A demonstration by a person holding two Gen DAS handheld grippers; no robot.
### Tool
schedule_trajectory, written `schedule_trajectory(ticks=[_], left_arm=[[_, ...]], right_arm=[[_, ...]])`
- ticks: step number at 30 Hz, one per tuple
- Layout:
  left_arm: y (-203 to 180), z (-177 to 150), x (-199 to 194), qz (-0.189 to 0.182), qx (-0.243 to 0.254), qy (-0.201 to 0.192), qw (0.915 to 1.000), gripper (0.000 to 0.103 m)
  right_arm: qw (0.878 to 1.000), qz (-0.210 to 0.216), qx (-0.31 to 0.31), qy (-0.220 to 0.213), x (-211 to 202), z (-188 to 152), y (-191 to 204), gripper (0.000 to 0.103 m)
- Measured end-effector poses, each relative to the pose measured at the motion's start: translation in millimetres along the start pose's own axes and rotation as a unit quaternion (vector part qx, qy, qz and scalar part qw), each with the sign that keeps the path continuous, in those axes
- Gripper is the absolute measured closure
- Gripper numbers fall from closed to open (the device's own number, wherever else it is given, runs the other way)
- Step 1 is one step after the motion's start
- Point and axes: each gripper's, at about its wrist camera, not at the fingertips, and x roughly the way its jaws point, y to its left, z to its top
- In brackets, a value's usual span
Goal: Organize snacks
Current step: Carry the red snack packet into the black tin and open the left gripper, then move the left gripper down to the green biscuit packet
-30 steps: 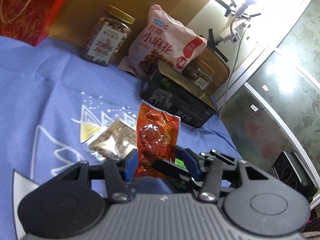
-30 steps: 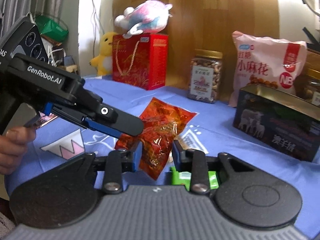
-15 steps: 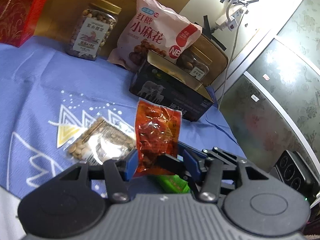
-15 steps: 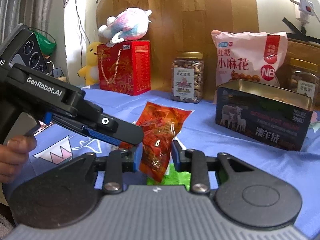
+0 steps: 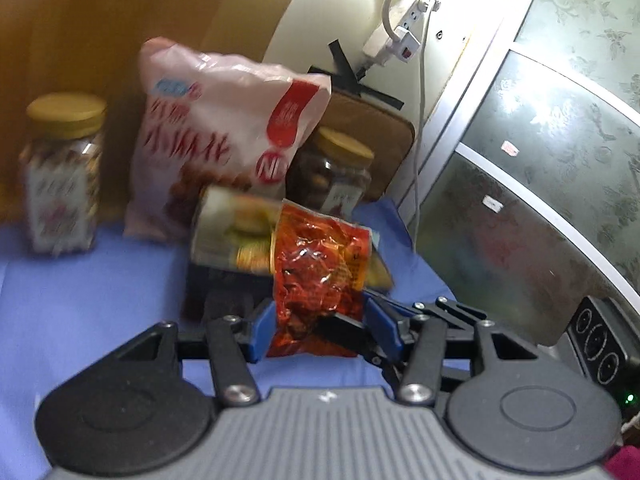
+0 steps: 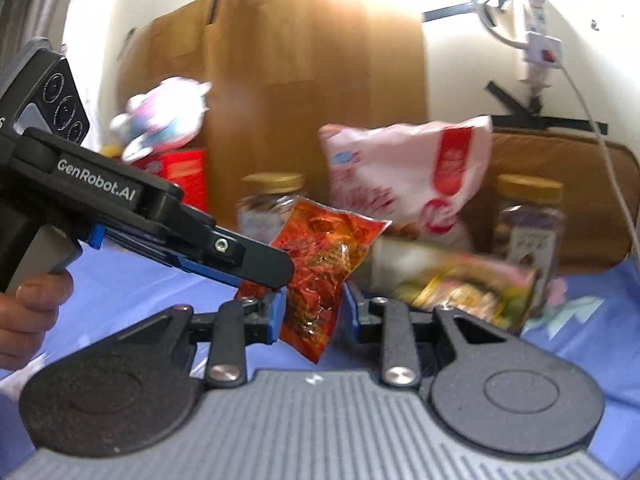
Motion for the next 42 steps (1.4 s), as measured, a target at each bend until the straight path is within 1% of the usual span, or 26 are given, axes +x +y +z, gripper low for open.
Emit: schedule_trajectory(ticks=[4, 7, 11, 12, 14, 16, 18, 20, 23, 25, 27, 28, 29, 32, 35, 36, 37, 38, 39, 40, 42], left_arm=[[10, 30, 37, 0.017, 0.006, -0.004, 0.9998, 0.053], [24, 42, 63, 0.038, -0.004, 0.002, 0.9993, 0.051], [41, 43, 89, 0.076, -0.019, 0.024, 0.9966, 0.048], [45, 41, 94, 0.081, -0.025, 0.033, 0.9958, 0.048], [50, 38, 95, 0.079, -0.036, 0.039, 0.9955, 0.046], [50, 36, 88, 0.074, -0.036, 0.03, 0.9961, 0.045], [46, 35, 75, 0.069, -0.038, 0.018, 0.9967, 0.044], [42, 34, 58, 0.057, -0.041, 0.005, 0.9975, 0.044], [34, 22, 21, 0.039, -0.037, -0.015, 0.9984, 0.044], [32, 6, -3, 0.032, -0.041, -0.019, 0.9985, 0.044], [34, -15, -20, 0.029, -0.05, -0.006, 0.9983, 0.044], [35, -28, -25, 0.028, -0.054, 0.006, 0.9981, 0.044], [36, -39, -28, 0.026, -0.058, 0.017, 0.9978, 0.044], [42, -78, -36, 0.016, -0.077, 0.052, 0.9955, 0.044], [43, -102, -42, 0.008, -0.093, 0.069, 0.9933, 0.044], [43, -107, -45, 0.003, -0.096, 0.069, 0.993, 0.044], [41, -112, -48, -0.003, -0.099, 0.068, 0.9928, 0.044], [40, -114, -51, -0.006, -0.101, 0.067, 0.9926, 0.044], [38, -117, -54, -0.009, -0.102, 0.065, 0.9926, 0.044], [37, -120, -59, -0.011, -0.102, 0.063, 0.9927, 0.044], [35, -126, -64, -0.016, -0.101, 0.063, 0.9927, 0.044]], right_arm=[[1.0, -0.016, 0.018, -0.001, 26, 13, -28, 0.07], [0.999, -0.035, 0.006, 0.003, 49, 15, -36, 0.07], [0.998, -0.049, -0.016, 0.02, 78, 9, -37, 0.065], [0.998, -0.05, -0.016, 0.027, 84, 6, -37, 0.061], [0.998, -0.047, 0.001, 0.034, 87, 1, -41, 0.059], [0.998, -0.05, 0.009, 0.03, 81, -1, -43, 0.054], [0.998, -0.055, 0.003, 0.027, 73, 2, -44, 0.054], [0.998, -0.055, 0.011, 0.02, 62, 4, -44, 0.054], [0.999, -0.04, 0.023, 0.017, 34, 2, -40, 0.054], [0.999, -0.014, 0.028, 0.023, 11, -6, -31, 0.054], [0.999, 0.01, 0.026, 0.034, -3, -16, -18, 0.054], [0.997, 0.04, 0.029, 0.054, -22, -30, -3, 0.054], [0.997, 0.04, 0.029, 0.054, -22, -30, -3, 0.054], [0.994, 0.072, 0.032, 0.081, -44, -51, 20, 0.043], [0.99, 0.088, 0.025, 0.11, -55, -66, 42, 0.042], [0.988, 0.092, 0.022, 0.12, -56, -70, 47, 0.042], [0.987, 0.094, 0.019, 0.129, -56, -73, 52, 0.039], [0.987, 0.088, 0.011, 0.134, -55, -75, 55, 0.036], [0.988, 0.077, 0.001, 0.136, -54, -76, 58, 0.031], [0.988, 0.068, -0.008, 0.138, -53, -76, 61, 0.03], [0.987, 0.069, -0.013, 0.143, -50, -75, 63, 0.03]])
